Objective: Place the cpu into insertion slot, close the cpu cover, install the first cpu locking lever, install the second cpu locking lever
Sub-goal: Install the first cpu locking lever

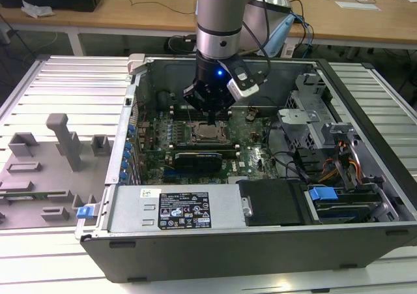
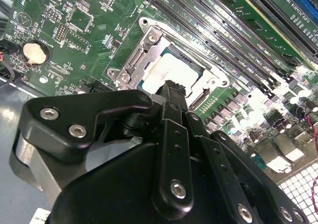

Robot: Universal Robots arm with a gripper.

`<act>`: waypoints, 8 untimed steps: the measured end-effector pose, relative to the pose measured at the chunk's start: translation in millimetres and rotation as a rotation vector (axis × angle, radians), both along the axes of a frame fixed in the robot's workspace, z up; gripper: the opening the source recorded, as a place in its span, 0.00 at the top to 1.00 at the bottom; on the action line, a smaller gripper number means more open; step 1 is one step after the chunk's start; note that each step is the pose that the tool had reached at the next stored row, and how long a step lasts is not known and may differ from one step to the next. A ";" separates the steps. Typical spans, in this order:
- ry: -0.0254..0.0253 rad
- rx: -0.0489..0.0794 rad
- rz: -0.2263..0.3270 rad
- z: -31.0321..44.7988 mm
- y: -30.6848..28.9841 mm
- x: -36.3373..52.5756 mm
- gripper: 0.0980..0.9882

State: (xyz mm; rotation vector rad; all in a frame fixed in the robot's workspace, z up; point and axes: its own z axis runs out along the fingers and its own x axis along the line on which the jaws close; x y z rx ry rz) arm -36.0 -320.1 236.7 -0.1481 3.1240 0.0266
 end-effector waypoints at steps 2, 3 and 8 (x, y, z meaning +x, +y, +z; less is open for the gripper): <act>0.0000 0.000 0.000 0.0 0.0 0.0 0.99; 0.0000 0.000 0.000 0.0 0.0 0.0 0.99; 0.0000 0.000 0.000 0.0 0.0 -0.6 0.99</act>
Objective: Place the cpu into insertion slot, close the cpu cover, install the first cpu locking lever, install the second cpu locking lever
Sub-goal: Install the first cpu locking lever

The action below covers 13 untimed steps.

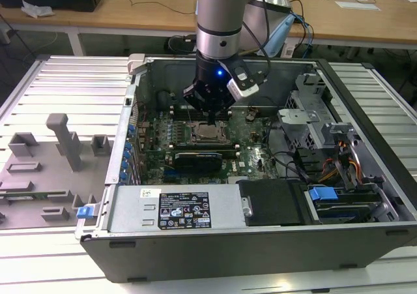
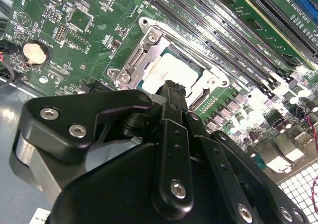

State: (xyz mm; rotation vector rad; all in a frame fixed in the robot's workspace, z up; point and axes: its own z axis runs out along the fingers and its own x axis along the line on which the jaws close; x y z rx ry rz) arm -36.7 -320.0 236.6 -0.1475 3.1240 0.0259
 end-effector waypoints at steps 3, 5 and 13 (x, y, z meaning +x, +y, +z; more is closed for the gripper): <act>0.0001 0.000 0.000 0.0 0.0 -4.3 0.99; -0.0004 0.000 0.000 0.0 0.0 -9.3 0.99; -0.0003 0.000 0.000 0.0 0.0 -23.9 0.99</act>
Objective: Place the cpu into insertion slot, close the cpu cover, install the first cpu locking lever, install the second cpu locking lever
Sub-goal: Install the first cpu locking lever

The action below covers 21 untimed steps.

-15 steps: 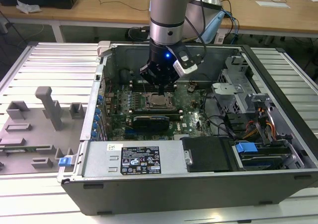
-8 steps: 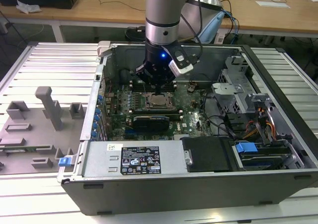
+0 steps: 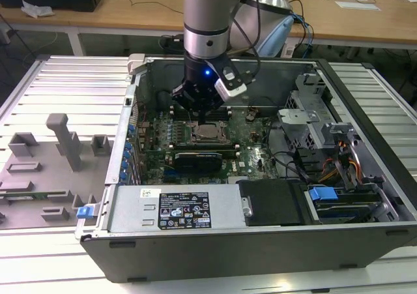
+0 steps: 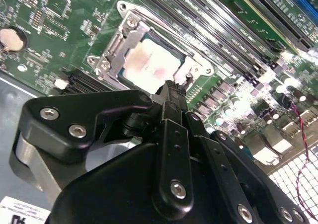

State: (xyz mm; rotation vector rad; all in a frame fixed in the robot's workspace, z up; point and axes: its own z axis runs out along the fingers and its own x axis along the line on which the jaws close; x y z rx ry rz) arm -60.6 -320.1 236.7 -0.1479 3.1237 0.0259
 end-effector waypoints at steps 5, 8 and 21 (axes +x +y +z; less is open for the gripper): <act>-0.0001 0.000 0.000 0.0 0.0 -13.8 0.99; -0.0004 0.001 0.000 0.0 0.0 -27.0 0.99; -0.0104 0.137 0.000 4.5 0.0 -42.2 0.99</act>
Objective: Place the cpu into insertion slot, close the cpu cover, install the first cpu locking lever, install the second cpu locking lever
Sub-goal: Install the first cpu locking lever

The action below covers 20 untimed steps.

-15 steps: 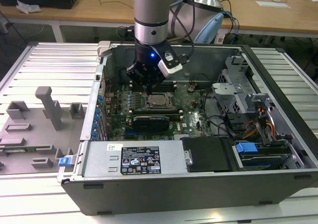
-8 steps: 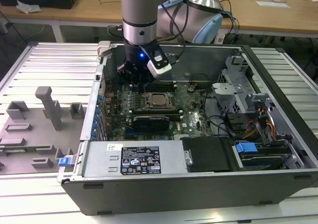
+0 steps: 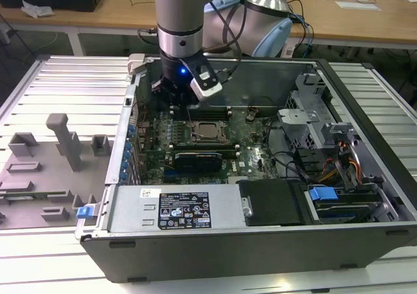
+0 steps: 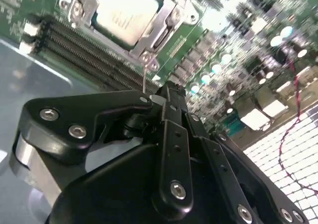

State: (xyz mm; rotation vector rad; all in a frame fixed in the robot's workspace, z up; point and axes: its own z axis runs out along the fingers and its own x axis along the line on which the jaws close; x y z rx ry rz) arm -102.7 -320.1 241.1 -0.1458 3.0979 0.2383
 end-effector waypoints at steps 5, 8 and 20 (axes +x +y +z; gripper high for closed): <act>-0.0042 0.069 0.000 0.0 0.1 -2.1 0.99; -0.0042 0.069 0.000 0.0 0.0 2.3 0.99; -0.0082 0.069 0.000 -1.1 0.0 42.8 0.99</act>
